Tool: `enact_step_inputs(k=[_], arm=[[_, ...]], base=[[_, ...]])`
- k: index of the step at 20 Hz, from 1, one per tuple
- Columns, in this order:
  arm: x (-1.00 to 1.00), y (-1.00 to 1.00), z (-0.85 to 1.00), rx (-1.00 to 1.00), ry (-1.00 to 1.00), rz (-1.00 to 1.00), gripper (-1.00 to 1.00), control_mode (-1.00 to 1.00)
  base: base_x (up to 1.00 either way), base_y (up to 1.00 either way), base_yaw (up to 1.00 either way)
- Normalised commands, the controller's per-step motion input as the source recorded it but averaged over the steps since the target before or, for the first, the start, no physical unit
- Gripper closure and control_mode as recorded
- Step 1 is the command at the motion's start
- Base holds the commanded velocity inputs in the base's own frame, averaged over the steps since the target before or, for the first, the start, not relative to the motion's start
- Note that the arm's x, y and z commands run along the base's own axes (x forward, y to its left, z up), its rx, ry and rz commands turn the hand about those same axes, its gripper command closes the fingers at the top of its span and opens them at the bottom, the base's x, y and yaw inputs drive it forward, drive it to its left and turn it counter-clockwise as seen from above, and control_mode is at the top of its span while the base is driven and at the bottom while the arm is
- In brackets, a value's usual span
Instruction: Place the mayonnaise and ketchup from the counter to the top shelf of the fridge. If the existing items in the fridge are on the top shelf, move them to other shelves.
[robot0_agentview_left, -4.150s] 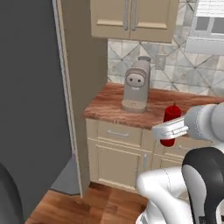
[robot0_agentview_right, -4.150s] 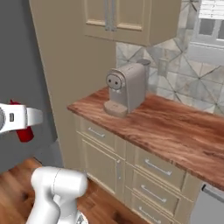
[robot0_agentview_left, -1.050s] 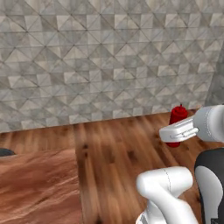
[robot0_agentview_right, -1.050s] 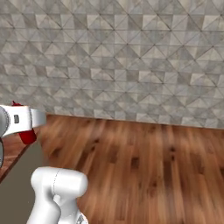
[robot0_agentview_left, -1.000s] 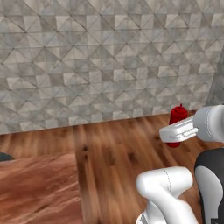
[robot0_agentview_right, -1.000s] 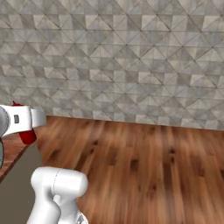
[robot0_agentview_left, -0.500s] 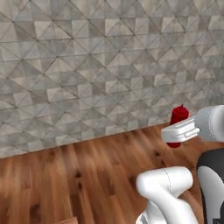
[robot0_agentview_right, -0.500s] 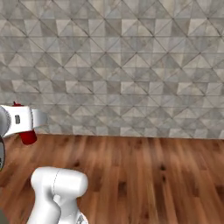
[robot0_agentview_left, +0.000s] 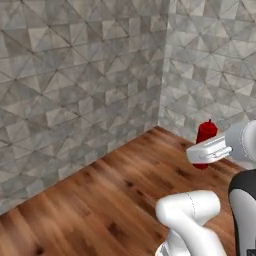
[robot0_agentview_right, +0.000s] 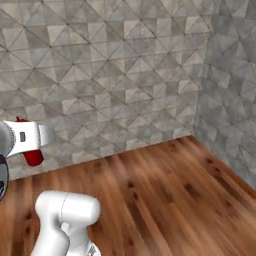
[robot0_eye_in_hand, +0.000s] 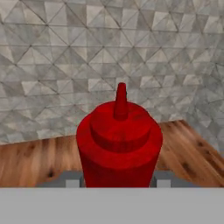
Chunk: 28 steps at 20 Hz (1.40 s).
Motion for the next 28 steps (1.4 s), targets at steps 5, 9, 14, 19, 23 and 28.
enact_step_inputs(k=[5, 9, 14, 19, 23, 28], arm=[[0.00, 0.00, 0.00, 0.00, 0.00, 0.00, 1.00, 1.00], [0.00, 0.00, 0.00, 0.00, 0.00, 0.00, 1.00, 1.00], [0.00, 0.00, 0.00, 0.00, 0.00, 0.00, 1.00, 1.00], [0.00, 0.00, 0.00, 0.00, 0.00, 0.00, 1.00, 1.00], [0.00, 0.00, 0.00, 0.00, 0.00, 0.00, 1.00, 1.00], [0.00, 0.00, 0.00, 0.00, 0.00, 0.00, 1.00, 1.00]], base=[[0.26, 0.00, -0.83], [0.15, 0.00, -0.86], [0.19, 0.00, -0.85], [0.40, -0.01, -0.76], [0.58, -0.30, -0.62], [0.66, -0.47, -0.44]])
